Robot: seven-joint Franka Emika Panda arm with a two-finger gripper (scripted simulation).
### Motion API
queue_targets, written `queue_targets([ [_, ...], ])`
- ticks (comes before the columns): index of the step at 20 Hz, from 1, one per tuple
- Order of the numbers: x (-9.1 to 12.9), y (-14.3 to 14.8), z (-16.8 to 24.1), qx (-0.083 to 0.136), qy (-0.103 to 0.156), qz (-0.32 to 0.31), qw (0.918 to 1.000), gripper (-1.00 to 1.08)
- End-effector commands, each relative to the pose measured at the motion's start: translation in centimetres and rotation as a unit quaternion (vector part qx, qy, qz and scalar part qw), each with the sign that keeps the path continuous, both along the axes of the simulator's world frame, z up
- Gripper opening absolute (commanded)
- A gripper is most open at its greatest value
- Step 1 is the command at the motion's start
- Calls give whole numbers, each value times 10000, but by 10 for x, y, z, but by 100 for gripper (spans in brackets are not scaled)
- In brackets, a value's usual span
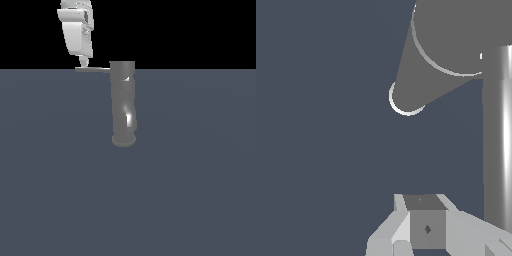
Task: Turn on the faucet by rotating a designated handle.
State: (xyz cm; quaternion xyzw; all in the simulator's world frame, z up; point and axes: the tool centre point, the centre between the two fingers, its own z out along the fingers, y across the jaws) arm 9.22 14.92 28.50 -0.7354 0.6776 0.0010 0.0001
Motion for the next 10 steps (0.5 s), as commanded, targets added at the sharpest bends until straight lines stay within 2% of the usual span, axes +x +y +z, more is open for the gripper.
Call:
queue_targets([
  [1,1,0,0,-7,-7,-21,10000,-100],
  [4,1,0,0,-7,-4,-15,10000,-100],
  [10,-13,-2,-1,-7,-4,-15,10000,-100],
])
